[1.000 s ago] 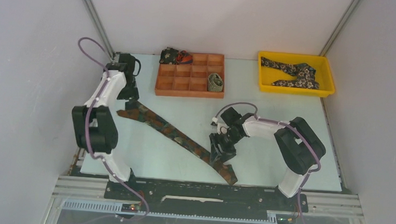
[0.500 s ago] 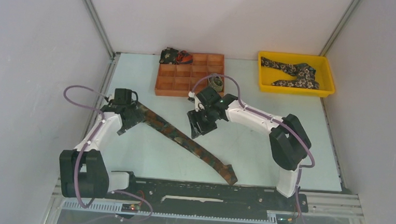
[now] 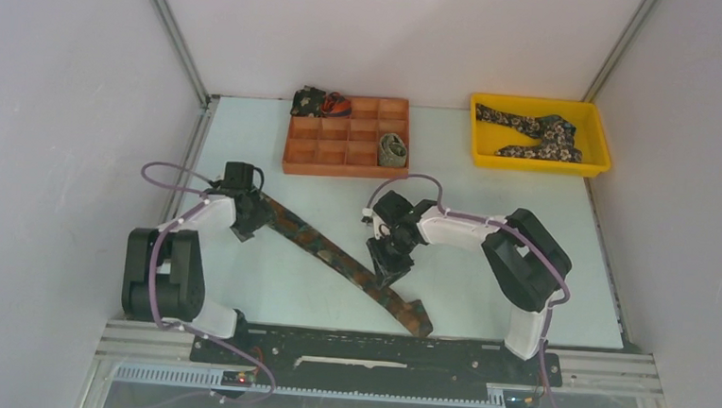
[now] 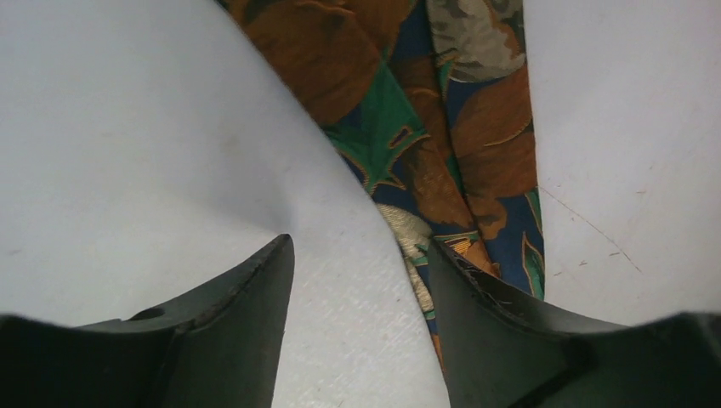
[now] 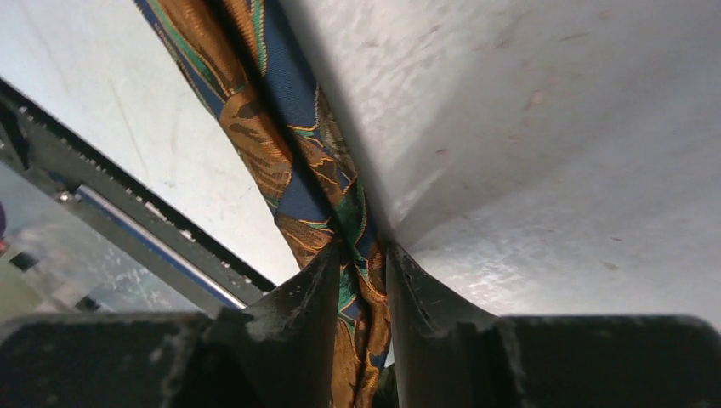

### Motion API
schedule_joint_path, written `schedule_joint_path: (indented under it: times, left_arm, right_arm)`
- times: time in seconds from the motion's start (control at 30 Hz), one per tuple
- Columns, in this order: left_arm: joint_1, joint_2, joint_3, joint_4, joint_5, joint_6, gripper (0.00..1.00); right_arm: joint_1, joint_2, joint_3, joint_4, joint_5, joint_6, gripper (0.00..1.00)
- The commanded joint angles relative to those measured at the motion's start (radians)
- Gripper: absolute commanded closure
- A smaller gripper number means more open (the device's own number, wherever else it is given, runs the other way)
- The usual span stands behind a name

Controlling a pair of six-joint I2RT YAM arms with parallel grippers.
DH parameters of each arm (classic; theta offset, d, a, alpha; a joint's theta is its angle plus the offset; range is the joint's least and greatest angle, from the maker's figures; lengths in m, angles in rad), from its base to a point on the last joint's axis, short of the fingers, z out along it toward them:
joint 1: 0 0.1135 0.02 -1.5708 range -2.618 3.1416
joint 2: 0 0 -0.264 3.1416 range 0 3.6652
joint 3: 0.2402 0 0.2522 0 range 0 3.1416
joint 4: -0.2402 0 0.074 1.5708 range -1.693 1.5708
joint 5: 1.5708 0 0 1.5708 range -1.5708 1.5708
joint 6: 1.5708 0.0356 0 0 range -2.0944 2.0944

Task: Roll the ties
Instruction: Flatten out the tie at the center of the board.

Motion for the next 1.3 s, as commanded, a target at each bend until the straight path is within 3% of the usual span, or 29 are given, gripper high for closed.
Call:
schedule_joint_path:
  times: [0.0,0.3,0.5,0.67,0.93,1.13,1.27]
  left_arm:
    - [-0.052,0.075,0.062,0.062,0.02,-0.009,0.39]
    - [-0.194,0.188,0.147,0.036,0.0,0.044,0.5]
    - [-0.33,0.188,0.121,0.037,0.033,0.069,0.53]
    - [-0.466,0.204,0.124,0.079,0.11,0.106,0.54]
    - [-0.639,0.305,0.234,0.131,0.219,0.164,0.56]
    - [-0.752,0.419,0.409,0.115,0.301,0.231,0.57]
    - [-0.815,0.505,0.565,0.065,0.347,0.283,0.56]
  right_arm:
    - [0.04,0.02,-0.082,0.081,-0.06,-0.001,0.72]
    - [0.2,0.073,-0.073,0.232,-0.307,0.057,0.78]
    - [0.277,0.085,0.02,0.301,-0.38,0.123,0.78]
    - [0.287,0.033,0.098,0.255,-0.381,0.09,0.71]
    - [0.171,-0.239,0.006,0.086,-0.246,0.001,0.6]
    - [-0.032,-0.577,-0.127,0.052,-0.181,0.025,0.59]
    - [-0.179,-0.773,-0.217,0.053,-0.047,0.081,0.58]
